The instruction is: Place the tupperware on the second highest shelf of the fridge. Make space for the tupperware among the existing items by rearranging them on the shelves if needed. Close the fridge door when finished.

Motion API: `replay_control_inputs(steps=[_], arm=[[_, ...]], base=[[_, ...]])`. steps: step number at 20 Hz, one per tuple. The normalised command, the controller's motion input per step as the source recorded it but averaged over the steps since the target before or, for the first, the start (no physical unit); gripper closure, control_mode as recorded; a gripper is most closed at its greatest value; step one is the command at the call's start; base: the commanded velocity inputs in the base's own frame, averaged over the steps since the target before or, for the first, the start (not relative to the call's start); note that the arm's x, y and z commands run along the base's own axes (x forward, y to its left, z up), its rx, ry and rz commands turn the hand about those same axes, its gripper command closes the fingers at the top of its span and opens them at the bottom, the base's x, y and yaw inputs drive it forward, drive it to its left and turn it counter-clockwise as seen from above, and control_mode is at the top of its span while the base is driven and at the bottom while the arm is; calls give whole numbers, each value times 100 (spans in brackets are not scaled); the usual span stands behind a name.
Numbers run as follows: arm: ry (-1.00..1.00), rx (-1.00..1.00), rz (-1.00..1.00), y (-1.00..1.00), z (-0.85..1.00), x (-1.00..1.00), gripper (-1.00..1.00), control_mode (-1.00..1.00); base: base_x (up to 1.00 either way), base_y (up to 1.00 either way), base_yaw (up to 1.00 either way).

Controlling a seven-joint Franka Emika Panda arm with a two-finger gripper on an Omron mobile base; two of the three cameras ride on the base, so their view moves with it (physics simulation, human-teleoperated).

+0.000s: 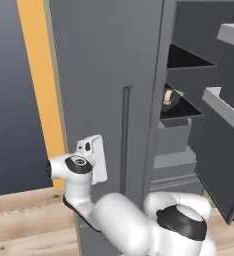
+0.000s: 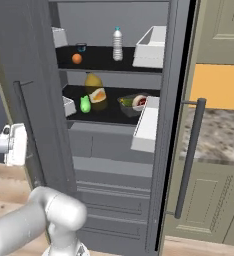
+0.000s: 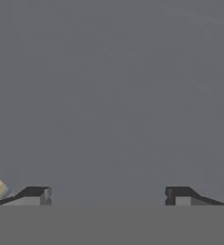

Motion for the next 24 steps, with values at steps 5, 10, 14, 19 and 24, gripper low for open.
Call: replay_control_inputs(steps=[5, 10, 14, 19, 24], arm=[[9, 0, 25, -16, 0, 62, -100, -100], [1, 8, 44, -49, 0, 61, -100, -100], [0, 13, 51, -67, 0, 76, -100, -100], [-1, 3, 43, -8, 16, -13, -100, -100], [-12, 7, 14, 17, 93, -95, -100, -100]], base=[[0, 0, 0], [0, 0, 0], [0, 0, 0], [0, 0, 0], [0, 0, 0]])
